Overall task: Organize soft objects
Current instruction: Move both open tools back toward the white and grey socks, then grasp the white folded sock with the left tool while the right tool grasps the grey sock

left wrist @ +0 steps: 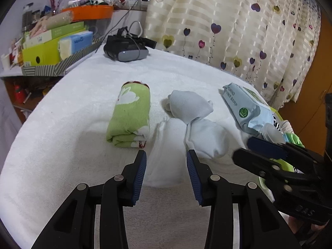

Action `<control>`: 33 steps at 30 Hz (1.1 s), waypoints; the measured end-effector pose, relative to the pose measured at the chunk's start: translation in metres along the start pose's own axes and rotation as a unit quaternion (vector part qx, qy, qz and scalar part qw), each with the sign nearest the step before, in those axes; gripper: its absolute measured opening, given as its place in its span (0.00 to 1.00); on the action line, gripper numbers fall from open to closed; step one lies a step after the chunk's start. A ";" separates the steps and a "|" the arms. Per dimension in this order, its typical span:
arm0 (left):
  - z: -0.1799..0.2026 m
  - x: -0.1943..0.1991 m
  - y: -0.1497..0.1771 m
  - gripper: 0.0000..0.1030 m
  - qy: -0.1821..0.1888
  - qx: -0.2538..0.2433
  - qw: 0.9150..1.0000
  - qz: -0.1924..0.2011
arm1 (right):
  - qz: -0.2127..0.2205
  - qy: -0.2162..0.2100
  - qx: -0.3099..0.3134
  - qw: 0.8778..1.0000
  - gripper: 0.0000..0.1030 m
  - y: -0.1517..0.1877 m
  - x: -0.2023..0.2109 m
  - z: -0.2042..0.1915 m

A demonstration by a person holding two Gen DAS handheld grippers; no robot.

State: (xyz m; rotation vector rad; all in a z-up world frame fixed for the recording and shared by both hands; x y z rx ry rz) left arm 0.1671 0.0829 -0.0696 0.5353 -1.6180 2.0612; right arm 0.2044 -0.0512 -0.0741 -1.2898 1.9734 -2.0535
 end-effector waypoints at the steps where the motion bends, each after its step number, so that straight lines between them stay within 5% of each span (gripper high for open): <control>1: -0.001 0.000 0.001 0.38 0.002 0.001 1.000 0.000 | -0.002 0.002 -0.004 1.000 0.47 0.000 -0.005 0.001; 22: -0.003 -0.025 0.008 0.43 0.015 -0.004 0.999 -0.032 | -0.025 0.009 -0.050 0.998 0.49 -0.005 -0.046 0.010; 24: -0.003 -0.027 0.008 0.43 0.015 -0.004 0.999 -0.033 | -0.026 0.001 -0.047 0.999 0.30 -0.004 -0.046 0.006; 33: 0.002 -0.034 0.011 0.46 0.013 -0.013 0.999 -0.040 | -0.003 0.007 -0.029 1.000 0.21 -0.010 -0.029 0.001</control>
Point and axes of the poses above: each gripper's, at about its wrist camera, not at the fingertips, and x roughly against the way its jaws point, z to its right, y to its underside, the point moved 8 cm from there along -x, roughly the way its jaws point, and after that the axes turned 10 degrees about z, right-handed, at the moved point
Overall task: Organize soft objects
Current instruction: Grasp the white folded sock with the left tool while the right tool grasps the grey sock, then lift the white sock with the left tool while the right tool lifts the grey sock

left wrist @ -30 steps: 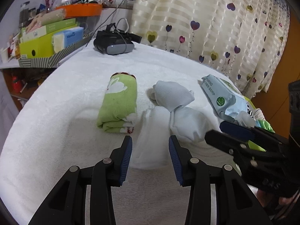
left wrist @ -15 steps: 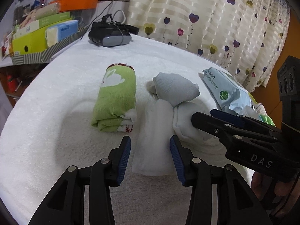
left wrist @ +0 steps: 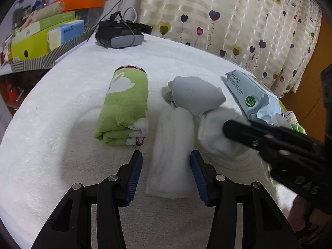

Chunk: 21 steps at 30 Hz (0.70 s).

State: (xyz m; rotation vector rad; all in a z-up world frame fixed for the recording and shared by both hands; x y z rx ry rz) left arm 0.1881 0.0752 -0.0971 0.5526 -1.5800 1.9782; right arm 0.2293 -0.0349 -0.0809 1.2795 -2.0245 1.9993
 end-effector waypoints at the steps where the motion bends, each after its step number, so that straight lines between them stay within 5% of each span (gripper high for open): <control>1: 0.001 -0.001 0.000 0.46 0.000 -0.002 1.000 -0.001 | 0.005 0.001 0.000 1.000 0.21 -0.002 0.004 0.000; 9: 0.011 -0.008 0.000 0.45 -0.017 -0.035 0.999 -0.003 | 0.026 0.004 -0.006 1.000 0.21 -0.007 0.021 0.005; 13: 0.016 -0.007 0.002 0.27 -0.012 -0.043 0.999 -0.005 | 0.032 0.006 -0.009 0.999 0.21 -0.008 0.027 0.007; 21: 0.021 0.001 0.003 0.19 -0.013 -0.047 0.999 -0.001 | 0.044 0.005 -0.010 0.999 0.21 -0.009 0.041 0.007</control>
Point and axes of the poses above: each gripper's, at about its wrist camera, not at the fingertips, and x roughly against the way its jaws point, z to its right, y to its underside, the point moved 8 cm from there along -x, roughly the way its jaws point, and after that the axes turned 10 degrees about z, right-handed, at the moved point
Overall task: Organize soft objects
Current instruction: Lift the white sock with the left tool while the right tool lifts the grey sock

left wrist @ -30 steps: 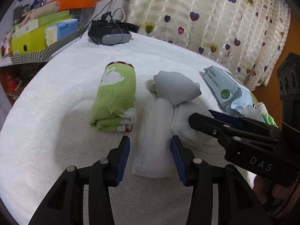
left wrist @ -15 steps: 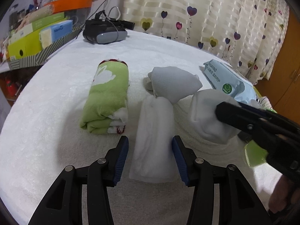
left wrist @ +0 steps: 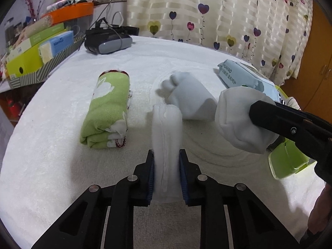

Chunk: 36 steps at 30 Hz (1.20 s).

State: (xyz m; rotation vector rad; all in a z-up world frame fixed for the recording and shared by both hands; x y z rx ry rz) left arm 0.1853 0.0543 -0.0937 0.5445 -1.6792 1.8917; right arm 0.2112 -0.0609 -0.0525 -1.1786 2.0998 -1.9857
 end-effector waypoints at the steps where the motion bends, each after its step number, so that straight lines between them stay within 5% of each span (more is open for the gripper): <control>1: 0.001 0.001 0.000 0.19 0.001 0.001 1.000 0.001 | 0.001 0.000 -0.001 1.000 0.21 0.000 0.001 0.000; 21: 0.035 0.059 -0.026 0.19 0.010 0.003 0.997 0.075 | 0.051 0.003 -0.020 0.998 0.21 -0.006 0.057 0.024; 36: 0.100 0.098 -0.032 0.19 0.049 -0.030 0.993 0.107 | 0.091 0.033 -0.029 0.995 0.21 -0.002 0.121 0.050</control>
Point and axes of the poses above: each gripper's, at about its wrist camera, not at the fingertips, and x roughly against the way its jaws point, z to its right, y to its underside, the point moved 8 cm from there along -x, roughly the way its jaws point, and after that the axes turned 10 degrees about z, right-handed, at the moved point
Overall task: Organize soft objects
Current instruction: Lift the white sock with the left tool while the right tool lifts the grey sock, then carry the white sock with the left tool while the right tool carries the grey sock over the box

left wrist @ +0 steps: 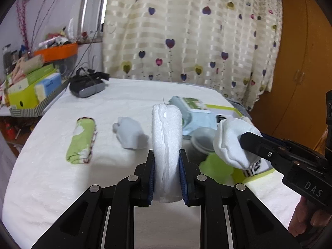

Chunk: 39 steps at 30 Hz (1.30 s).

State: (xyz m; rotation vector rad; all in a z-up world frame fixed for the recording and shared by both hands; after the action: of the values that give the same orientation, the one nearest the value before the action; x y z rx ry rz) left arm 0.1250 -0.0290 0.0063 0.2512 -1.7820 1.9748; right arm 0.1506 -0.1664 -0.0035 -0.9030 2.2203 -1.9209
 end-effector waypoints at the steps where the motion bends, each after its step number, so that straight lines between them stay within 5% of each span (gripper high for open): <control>1: 0.005 0.001 0.000 0.19 0.003 -0.002 1.000 0.001 | 0.002 0.002 -0.001 1.000 0.21 0.000 0.003 0.002; 24: 0.095 -0.007 0.000 0.19 0.058 -0.045 0.997 -0.009 | 0.029 0.049 -0.040 0.998 0.21 0.005 0.051 0.074; 39: 0.155 -0.034 0.016 0.19 0.116 -0.063 0.990 -0.040 | 0.016 0.118 -0.091 0.989 0.21 0.023 0.069 0.157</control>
State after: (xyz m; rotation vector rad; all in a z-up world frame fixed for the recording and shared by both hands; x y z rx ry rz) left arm 0.1212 -0.1880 -0.0002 0.0481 -1.7090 1.7491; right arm 0.1506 -0.3357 -0.0370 -0.6845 2.5601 -1.9265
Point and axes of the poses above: each gripper's, at about its wrist camera, not at the fingertips, and x roughly against the way its jaws point, z to its right, y to its underside, the point moved 8 cm from there along -x, roughly the way its jaws point, and after that the axes turned 10 degrees about z, right-handed, at the moved point
